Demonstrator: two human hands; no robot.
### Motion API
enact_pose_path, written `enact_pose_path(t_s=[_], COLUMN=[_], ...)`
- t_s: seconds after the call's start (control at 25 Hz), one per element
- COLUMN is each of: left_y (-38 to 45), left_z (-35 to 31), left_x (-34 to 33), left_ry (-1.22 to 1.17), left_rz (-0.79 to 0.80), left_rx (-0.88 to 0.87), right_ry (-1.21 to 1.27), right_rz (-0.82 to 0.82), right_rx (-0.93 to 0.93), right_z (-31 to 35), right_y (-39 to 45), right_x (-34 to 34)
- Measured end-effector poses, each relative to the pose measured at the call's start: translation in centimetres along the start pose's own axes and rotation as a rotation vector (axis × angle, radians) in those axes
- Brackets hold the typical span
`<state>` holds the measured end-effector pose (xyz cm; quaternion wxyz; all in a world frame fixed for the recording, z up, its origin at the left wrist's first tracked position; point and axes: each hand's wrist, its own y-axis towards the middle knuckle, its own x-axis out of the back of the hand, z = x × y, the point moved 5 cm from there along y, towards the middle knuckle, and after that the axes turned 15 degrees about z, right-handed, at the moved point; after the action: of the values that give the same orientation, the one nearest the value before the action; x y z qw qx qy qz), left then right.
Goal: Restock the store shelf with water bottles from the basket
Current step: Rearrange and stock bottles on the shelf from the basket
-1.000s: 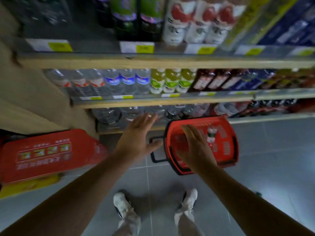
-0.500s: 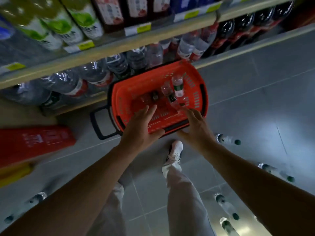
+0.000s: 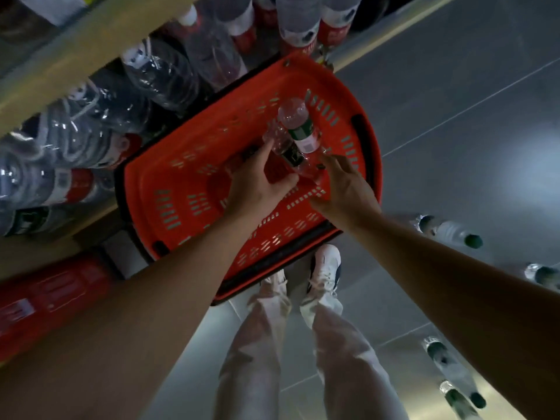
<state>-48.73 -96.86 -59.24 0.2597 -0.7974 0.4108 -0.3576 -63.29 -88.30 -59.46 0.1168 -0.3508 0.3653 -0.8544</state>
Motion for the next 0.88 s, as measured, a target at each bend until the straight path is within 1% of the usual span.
enact_pose_path(t_s=[0.16,0.32,0.48,0.52,0.6,0.68,0.76,0.8,0.84,0.88], left_y=[9.2,16.1,19.8,20.0,18.4,15.4,12.2,10.4,8.8,7.3], left_z=[3.1,3.8,4.1,4.4,4.5,5.5,7.5,8.4,9.0,9.2], left_x=[-1.5,-3.1,-3.6,-3.5,-3.0,-2.5,-2.2,-1.8,-1.6,-1.5], left_ry=[-0.092,-0.257,-0.517,-0.551,-0.608,-0.715,-0.905,-1.006,-1.086,-1.108], left_rz=[0.044,0.008,-0.133,-0.167,-0.221,-0.212,-0.137,-0.095,-0.054,-0.023], left_rx=[0.069,0.135,0.28,0.272,0.241,0.212,0.232,0.247,0.222,0.177], right_ry=[0.071,0.139,0.157,0.201,0.348,0.599,0.883,1.036,1.184,1.292], right_rz=[-0.04,-0.043,-0.009,-0.009,-0.038,-0.074,-0.105,-0.093,-0.076,-0.054], right_rx=[-0.05,-0.021,-0.032,-0.046,-0.1,-0.177,-0.279,-0.355,-0.432,-0.495], right_z=[-2.8,-4.1,-4.9,-5.0,-5.1,-4.9,-4.3,-3.9,-3.3,-2.9], right_y=[5.6,8.8,10.7,10.6,10.0,9.3,8.9,8.8,8.7,8.6], right_x=[-2.2,-4.0,-4.5,-4.3,-3.6,-3.0,-3.1,-3.7,-4.2,-4.8])
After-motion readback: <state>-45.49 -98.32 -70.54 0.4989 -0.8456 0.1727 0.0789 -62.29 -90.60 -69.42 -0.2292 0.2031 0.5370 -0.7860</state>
